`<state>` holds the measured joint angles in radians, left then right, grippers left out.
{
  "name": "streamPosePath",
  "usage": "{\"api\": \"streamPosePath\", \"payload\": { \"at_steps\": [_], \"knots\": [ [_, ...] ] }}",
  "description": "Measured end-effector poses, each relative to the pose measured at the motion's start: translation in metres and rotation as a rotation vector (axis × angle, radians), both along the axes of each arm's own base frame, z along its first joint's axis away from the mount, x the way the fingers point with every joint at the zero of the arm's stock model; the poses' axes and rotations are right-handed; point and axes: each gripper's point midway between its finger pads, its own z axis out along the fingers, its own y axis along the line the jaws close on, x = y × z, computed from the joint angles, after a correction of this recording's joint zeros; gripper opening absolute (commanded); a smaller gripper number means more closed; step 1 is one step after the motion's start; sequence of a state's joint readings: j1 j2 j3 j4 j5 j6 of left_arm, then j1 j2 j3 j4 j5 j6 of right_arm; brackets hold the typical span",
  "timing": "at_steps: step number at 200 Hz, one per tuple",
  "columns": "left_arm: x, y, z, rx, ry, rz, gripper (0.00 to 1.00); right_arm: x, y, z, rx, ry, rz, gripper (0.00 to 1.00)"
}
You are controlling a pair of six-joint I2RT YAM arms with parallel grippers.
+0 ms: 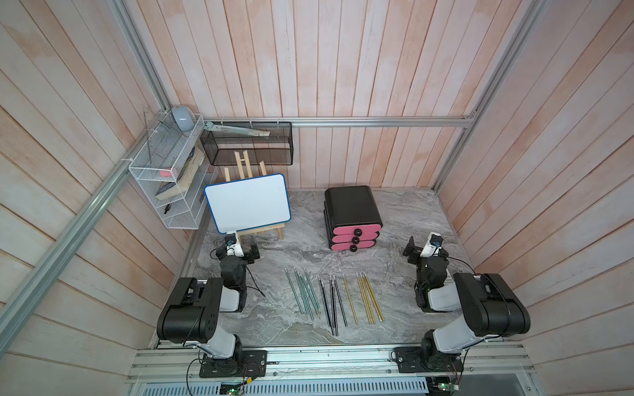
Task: Please place the pencils in the drawer according to their color
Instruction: Adjust the storage box at the center of the board.
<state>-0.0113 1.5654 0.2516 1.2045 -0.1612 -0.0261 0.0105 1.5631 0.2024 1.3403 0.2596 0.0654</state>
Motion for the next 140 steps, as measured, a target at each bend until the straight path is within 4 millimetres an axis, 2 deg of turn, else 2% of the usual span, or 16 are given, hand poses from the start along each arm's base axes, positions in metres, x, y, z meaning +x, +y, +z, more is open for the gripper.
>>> {"api": "streamPosePath", "payload": {
  "at_steps": [140],
  "knots": [
    [0.0, 0.0, 0.0002, 0.0, 0.0, -0.003, 1.0, -0.0017, -0.0023, 0.0004, 0.002, -0.004, -0.008, 0.98]
  ]
}}
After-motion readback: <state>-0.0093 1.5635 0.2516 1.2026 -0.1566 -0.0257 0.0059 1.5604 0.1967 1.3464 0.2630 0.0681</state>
